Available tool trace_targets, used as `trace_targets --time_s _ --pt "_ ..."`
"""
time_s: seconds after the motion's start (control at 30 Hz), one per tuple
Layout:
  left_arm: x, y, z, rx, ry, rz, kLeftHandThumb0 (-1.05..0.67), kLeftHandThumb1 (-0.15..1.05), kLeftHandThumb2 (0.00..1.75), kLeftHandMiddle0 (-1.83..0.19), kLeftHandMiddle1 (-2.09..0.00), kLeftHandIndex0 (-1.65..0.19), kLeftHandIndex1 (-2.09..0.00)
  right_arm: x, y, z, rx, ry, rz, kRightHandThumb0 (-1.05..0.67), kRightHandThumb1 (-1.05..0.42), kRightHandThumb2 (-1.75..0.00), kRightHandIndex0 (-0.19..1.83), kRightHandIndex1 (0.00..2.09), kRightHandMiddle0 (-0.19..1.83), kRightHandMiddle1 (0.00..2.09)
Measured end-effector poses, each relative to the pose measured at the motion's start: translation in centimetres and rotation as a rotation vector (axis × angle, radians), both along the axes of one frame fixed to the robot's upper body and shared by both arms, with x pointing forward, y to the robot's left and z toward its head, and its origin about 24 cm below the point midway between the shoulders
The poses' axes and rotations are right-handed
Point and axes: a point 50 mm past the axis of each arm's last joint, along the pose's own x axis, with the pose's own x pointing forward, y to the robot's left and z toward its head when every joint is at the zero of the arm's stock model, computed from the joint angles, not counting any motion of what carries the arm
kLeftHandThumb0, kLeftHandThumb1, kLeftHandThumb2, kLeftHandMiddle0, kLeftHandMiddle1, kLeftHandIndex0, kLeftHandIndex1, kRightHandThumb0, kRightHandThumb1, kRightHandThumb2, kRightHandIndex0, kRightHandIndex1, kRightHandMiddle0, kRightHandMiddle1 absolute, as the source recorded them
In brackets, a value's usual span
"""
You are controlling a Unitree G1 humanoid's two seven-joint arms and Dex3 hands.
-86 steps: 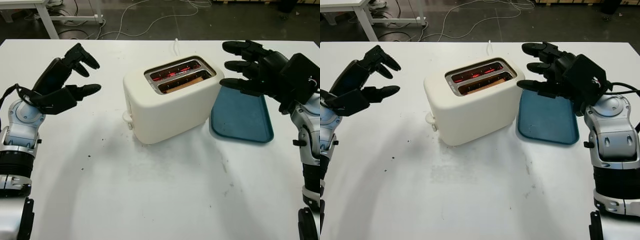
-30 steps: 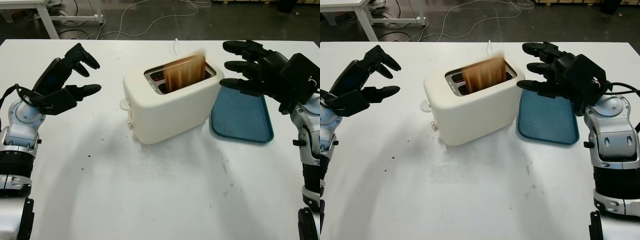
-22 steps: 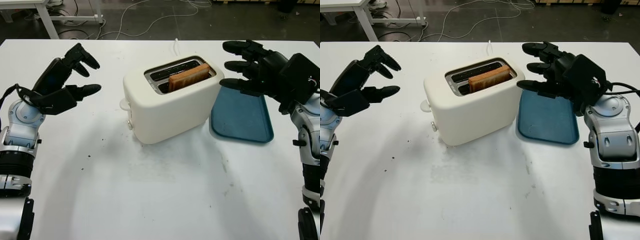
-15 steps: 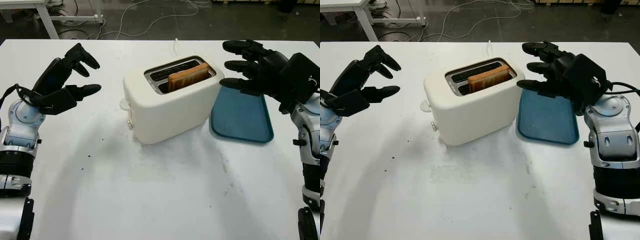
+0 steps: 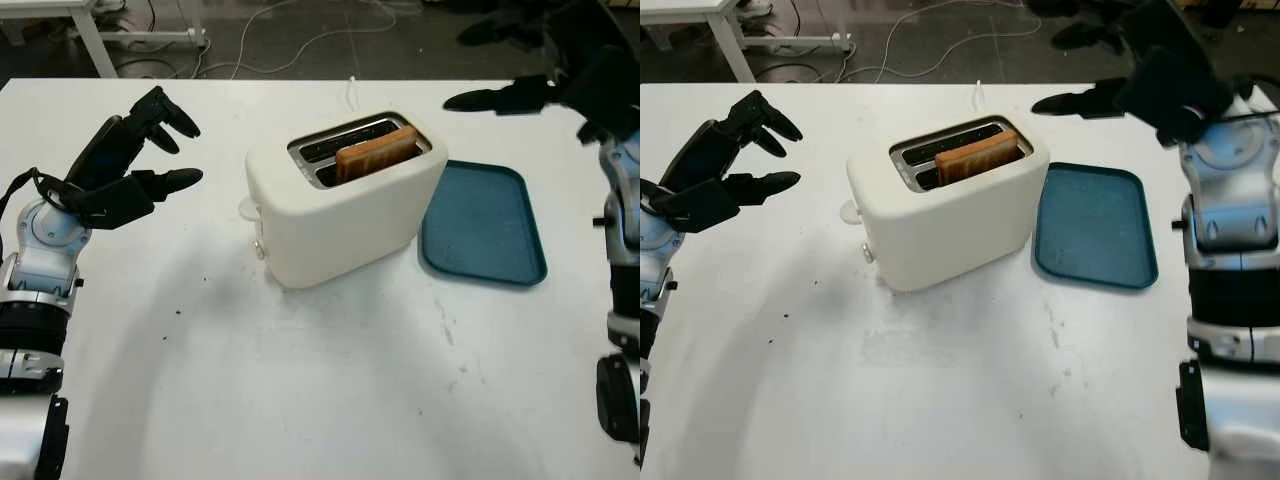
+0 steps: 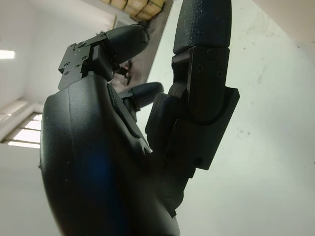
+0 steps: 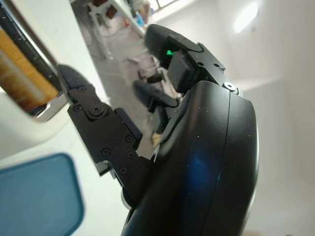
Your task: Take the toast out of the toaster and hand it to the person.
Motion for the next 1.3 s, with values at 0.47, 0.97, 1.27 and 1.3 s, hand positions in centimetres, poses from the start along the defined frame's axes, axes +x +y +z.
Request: trace_targets --time_s 0.47,0.97,1.27,1.3 --pt "0.0 0.0 0.0 -0.004 -0.002 -0.002 -1.05 0.92 0.33 0.0 -1.72 0.0 -1.58 1.8 3.2 -0.3 -0.387 -0.083 0.105 -0.41 -0.51 -0.02 1.12 0.29 1.12 0.15" --pt "0.0 0.0 0.0 -0.011 -0.006 -0.003 -1.05 0.92 0.33 0.0 -1.72 0.0 -1.58 2.1 4.7 -2.1 -0.532 -0.085 0.117 -0.52 -0.63 -0.02 1.06 0.3 1.07 0.07" --pt "0.0 -0.1 0.1 -0.011 -0.019 0.0 -1.05 0.92 0.35 0.0 -1.73 0.0 -1.58 2.5 5.2 -3.2 -0.537 -0.065 0.147 -0.48 -0.66 -0.01 1.0 0.29 1.05 0.05" --pt "0.0 -0.1 0.1 -0.011 -0.02 -0.001 -1.05 0.92 0.35 0.0 -1.73 0.0 -1.58 2.5 5.2 -3.3 -0.536 -0.063 0.148 -0.48 -0.66 -0.01 1.0 0.29 1.06 0.05"
